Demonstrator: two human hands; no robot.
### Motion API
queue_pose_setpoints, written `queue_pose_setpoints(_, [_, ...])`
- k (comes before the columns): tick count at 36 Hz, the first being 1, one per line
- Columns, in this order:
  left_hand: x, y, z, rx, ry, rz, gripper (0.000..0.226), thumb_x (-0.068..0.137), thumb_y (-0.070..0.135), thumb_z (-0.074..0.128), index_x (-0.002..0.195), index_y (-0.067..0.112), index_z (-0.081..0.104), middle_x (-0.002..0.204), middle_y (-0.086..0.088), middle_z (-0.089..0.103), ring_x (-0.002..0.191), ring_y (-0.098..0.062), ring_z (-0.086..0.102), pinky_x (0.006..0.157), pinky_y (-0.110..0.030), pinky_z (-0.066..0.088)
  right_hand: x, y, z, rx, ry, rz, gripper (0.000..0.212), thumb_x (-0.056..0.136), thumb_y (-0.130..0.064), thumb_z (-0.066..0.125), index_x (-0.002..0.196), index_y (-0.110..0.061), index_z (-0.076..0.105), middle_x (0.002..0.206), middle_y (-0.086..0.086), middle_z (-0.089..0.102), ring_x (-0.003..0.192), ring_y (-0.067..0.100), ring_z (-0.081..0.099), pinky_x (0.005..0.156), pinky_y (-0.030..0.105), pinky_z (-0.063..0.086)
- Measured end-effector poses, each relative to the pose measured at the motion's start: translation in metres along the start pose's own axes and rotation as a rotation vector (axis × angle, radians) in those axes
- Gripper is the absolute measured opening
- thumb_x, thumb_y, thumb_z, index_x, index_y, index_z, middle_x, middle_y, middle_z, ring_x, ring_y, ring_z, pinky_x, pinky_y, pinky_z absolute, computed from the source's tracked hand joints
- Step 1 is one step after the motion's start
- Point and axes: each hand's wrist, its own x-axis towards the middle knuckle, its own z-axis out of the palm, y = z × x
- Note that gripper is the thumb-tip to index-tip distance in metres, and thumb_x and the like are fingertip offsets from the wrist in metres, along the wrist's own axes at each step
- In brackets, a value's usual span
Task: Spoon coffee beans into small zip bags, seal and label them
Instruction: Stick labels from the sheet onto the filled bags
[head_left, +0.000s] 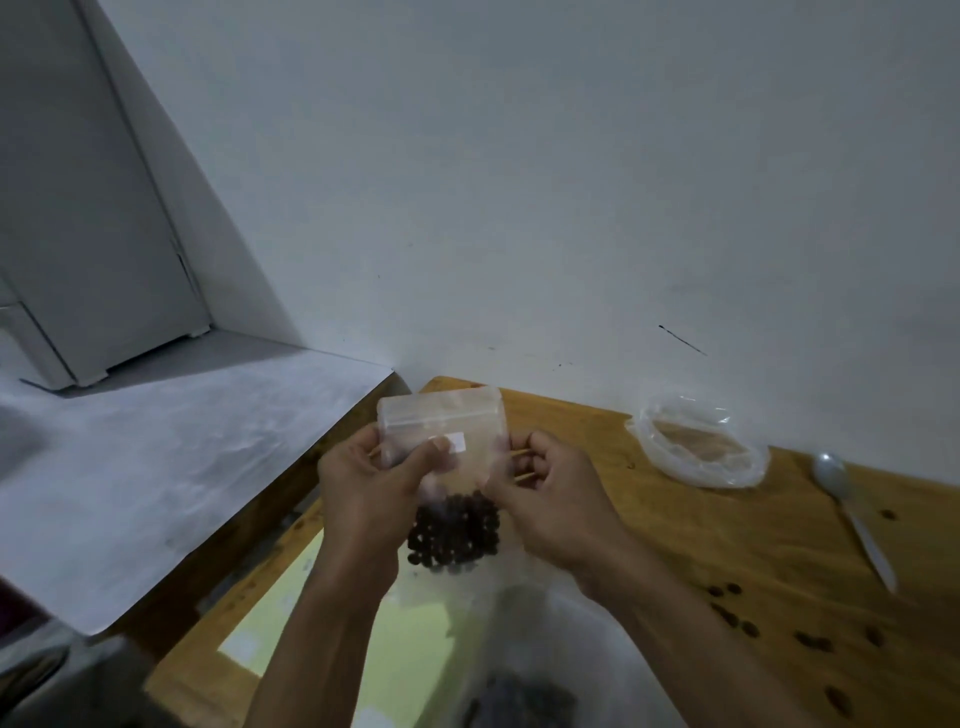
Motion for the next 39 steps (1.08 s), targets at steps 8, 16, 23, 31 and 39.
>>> queue_pose_setpoints(8, [0.059, -0.021, -0.001, 0.231, -0.133, -0.095, 0.064, 0.068, 0.013, 0.089, 0.125, 0.013, 0.058, 0.101, -0.008, 0.071, 0.091, -0.026, 0.071, 0.072, -0.041, 0.058, 0.049, 0.022, -0.002, 0.112, 0.159, 0.126, 0.019, 0.090, -0.003, 0.067, 0.087, -0.021, 0.071, 0.086, 0.005, 0.073, 0.078, 0.020, 0.069, 0.065, 0.037, 0.062])
queue_pose_setpoints(16, [0.113, -0.057, 0.007, 0.462, -0.114, -0.055, 0.059, 0.063, 0.006, 0.091, 0.114, 0.014, 0.063, 0.099, -0.008, 0.067, 0.094, -0.027, 0.068, 0.083, -0.039, 0.060, 0.117, 0.051, 0.012, -0.135, 0.358, 0.192, 0.020, 0.080, -0.012, 0.079, 0.074, -0.020, 0.062, 0.081, 0.001, 0.070, 0.077, 0.020, 0.070, 0.073, 0.038, 0.062])
queue_pose_setpoints(23, [0.144, -0.069, 0.013, 0.671, -0.070, 0.062, 0.053, 0.070, 0.013, 0.088, 0.118, 0.007, 0.065, 0.098, -0.007, 0.067, 0.091, -0.023, 0.066, 0.082, -0.037, 0.059, 0.156, 0.068, 0.030, -0.382, 0.381, 0.189, 0.040, 0.080, -0.028, 0.079, 0.109, -0.025, 0.052, 0.102, 0.001, 0.067, 0.086, 0.023, 0.064, 0.062, 0.029, 0.046])
queue_pose_setpoints(31, [0.147, -0.081, 0.016, 0.847, -0.077, 0.142, 0.048, 0.085, 0.020, 0.077, 0.127, 0.003, 0.062, 0.113, -0.010, 0.070, 0.098, -0.017, 0.065, 0.079, -0.022, 0.049, 0.163, 0.088, 0.045, -0.636, 0.366, 0.130, 0.028, 0.088, -0.036, 0.071, 0.111, -0.029, 0.059, 0.108, -0.002, 0.069, 0.095, 0.021, 0.065, 0.080, 0.041, 0.058])
queue_pose_setpoints(39, [0.122, -0.070, 0.016, 0.864, -0.094, 0.173, 0.052, 0.091, 0.026, 0.070, 0.136, 0.006, 0.055, 0.132, -0.012, 0.063, 0.117, -0.024, 0.061, 0.076, -0.018, 0.041, 0.148, 0.080, 0.033, -0.581, 0.312, 0.069, 0.030, 0.091, -0.034, 0.069, 0.117, -0.019, 0.062, 0.112, 0.000, 0.067, 0.095, 0.017, 0.063, 0.077, 0.032, 0.057])
